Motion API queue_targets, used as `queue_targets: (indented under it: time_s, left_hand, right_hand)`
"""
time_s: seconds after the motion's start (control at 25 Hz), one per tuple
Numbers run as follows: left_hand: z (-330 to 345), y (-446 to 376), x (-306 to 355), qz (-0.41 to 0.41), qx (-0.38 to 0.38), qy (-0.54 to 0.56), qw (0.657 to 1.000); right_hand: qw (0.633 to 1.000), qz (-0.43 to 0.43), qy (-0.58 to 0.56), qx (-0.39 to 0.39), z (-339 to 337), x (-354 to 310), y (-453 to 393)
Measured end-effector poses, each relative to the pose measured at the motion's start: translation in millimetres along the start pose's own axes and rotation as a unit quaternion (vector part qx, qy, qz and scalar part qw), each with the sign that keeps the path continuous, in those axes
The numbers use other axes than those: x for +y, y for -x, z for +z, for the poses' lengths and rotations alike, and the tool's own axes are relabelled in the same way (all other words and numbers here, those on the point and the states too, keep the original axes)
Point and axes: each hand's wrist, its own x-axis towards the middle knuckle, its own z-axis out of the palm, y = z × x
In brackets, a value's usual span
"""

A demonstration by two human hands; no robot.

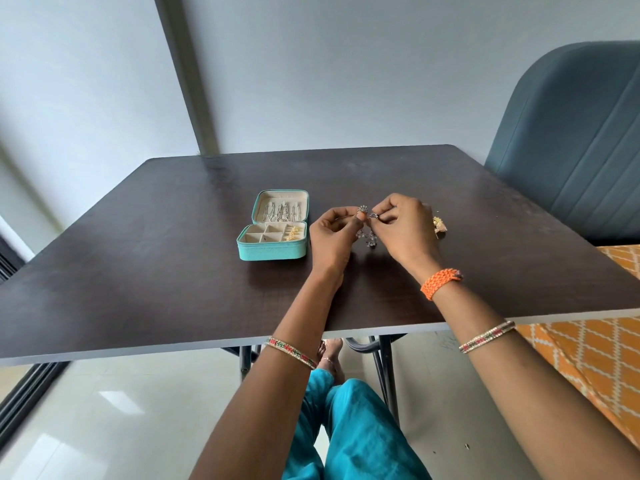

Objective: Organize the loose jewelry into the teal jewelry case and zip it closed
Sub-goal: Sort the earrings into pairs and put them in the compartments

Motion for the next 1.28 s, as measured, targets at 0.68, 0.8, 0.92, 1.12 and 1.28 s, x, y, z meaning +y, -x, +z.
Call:
queue_targets:
  time_s: [0.68,0.8,0.92,1.12,1.28]
  left_hand:
    - [0.3,-4.3,-6.1,0.091,-0.014,-0.053,0.994]
    - [-2.8,-6.3,-10.2,0.093,0.007,-0.092,0.991]
    - [-4.6,-7.8,-10.3,0.062,0.033,-0.085,0.994]
    - [-0.4,0.0,0.1,0.040,0.028,-0.009,0.999]
    - [1.1,-0.6,6.8,0.033,0.027,0.051,0.998]
  right_hand:
    - [0.999,0.023,0.020,0.010,-4.7,-25.3,8.4]
    - [0.999,0.001,0.012,-0.043,-3.1,-18.6,12.4]
    - [0.988,0.054,-0.112,-0.091,-1.3,-8.3,13.3]
    - [0.949,0.126,-0.258,-0.129,-11.5,-10.2,8.3]
    - [0.910,0.148,-0.358,-0.148,-24.7,-15.4,1.2]
